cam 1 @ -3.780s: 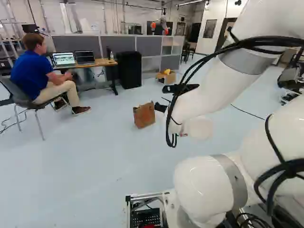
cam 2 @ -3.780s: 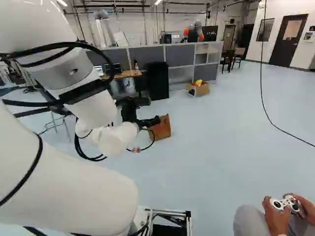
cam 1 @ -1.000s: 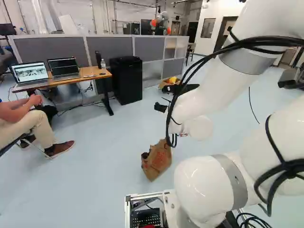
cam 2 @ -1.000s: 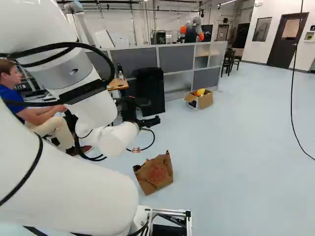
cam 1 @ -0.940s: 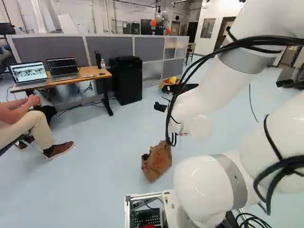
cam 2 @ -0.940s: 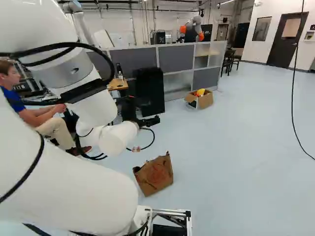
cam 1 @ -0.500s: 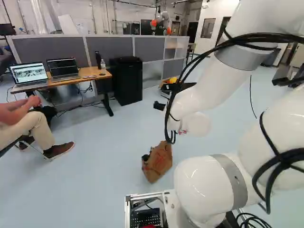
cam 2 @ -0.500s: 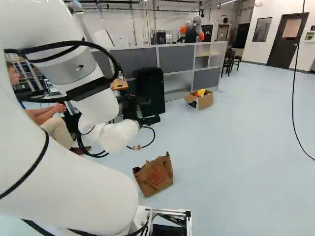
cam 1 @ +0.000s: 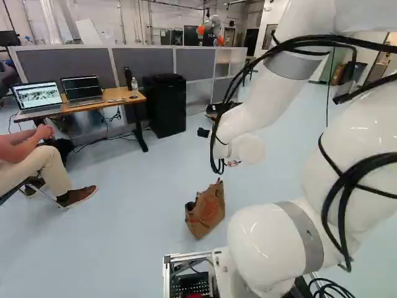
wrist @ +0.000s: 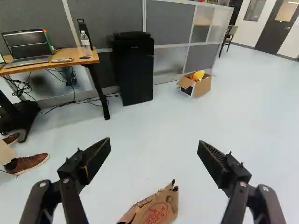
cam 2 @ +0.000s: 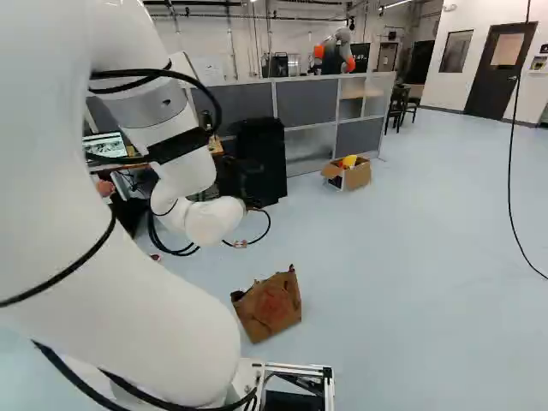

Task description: Pick up the grocery bag from the ground

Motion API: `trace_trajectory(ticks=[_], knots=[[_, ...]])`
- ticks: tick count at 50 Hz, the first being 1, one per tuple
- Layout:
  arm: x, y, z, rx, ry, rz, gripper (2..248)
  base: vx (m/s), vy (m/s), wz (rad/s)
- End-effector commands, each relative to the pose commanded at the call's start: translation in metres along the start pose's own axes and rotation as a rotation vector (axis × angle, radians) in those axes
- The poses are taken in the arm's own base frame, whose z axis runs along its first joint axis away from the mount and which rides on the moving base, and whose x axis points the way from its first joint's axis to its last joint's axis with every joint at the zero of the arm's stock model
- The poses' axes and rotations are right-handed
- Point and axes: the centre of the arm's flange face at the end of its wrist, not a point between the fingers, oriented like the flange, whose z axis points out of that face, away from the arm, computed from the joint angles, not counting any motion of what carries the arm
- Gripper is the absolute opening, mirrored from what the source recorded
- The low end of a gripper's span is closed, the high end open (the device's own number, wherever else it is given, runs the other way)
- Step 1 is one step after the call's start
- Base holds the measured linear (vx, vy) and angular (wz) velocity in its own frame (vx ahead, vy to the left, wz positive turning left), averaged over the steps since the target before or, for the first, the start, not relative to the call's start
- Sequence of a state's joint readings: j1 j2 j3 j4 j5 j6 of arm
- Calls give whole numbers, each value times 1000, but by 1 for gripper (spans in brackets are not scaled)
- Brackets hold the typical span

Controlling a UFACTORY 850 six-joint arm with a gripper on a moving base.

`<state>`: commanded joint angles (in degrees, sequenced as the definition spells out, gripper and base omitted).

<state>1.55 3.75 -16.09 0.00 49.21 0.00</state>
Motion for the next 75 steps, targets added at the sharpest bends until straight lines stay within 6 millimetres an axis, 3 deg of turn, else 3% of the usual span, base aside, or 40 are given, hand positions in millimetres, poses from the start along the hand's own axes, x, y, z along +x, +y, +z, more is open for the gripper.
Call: trace_trajectory(ticks=[12,28,75], knots=[[5,-6,40,15,-88,-7,247,0,0,0],[-17,-15,101,30,-279,-16,247,0,0,0],[-134,-16,157,26,-844,-26,247,0,0,0]])
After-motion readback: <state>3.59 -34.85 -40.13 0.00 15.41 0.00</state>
